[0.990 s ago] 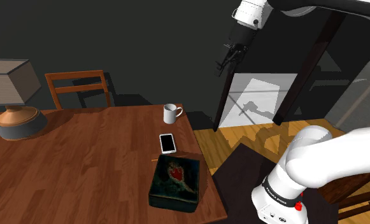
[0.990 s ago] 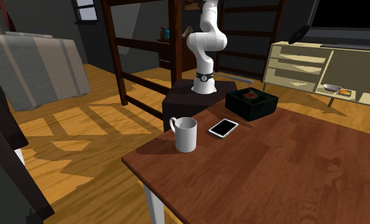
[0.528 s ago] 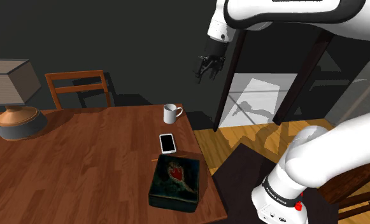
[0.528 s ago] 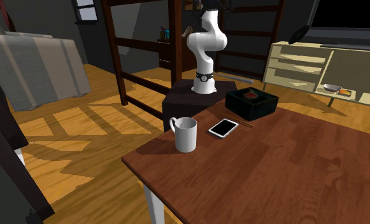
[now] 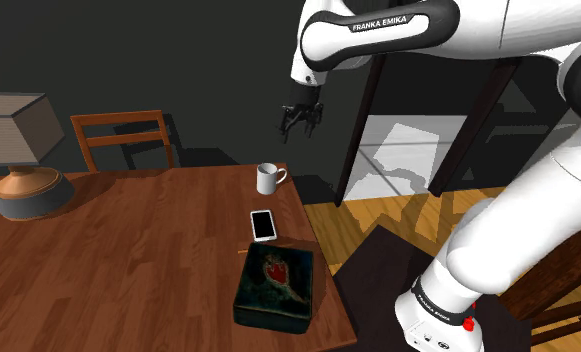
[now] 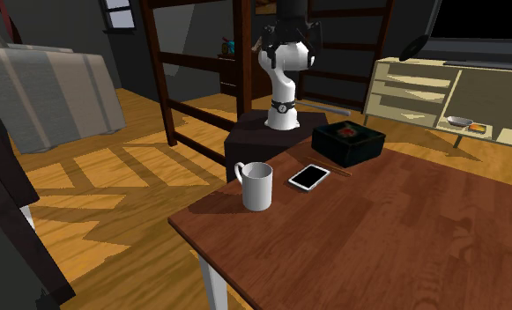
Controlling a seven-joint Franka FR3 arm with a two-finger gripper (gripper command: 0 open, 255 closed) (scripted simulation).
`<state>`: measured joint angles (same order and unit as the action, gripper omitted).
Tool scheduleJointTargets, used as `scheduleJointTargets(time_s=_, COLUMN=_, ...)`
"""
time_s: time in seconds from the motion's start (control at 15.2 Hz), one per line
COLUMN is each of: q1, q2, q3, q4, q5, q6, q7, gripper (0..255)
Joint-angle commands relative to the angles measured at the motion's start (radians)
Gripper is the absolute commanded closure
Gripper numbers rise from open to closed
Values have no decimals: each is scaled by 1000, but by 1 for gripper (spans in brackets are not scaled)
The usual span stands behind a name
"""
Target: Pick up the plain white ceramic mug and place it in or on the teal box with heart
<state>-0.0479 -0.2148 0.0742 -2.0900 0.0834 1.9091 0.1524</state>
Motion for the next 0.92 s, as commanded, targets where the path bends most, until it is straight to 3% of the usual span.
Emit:
scheduleJointTargets(time_s=0.0, q1=-2, q2=80, q3=6, q4=43, q5=-9, q6=18, q7=24, gripper=0)
scheduleJointTargets(time_s=0.86, q1=-1, q2=605, q3=-8, q4=427, q5=-67, q6=38, q7=139, gripper=0)
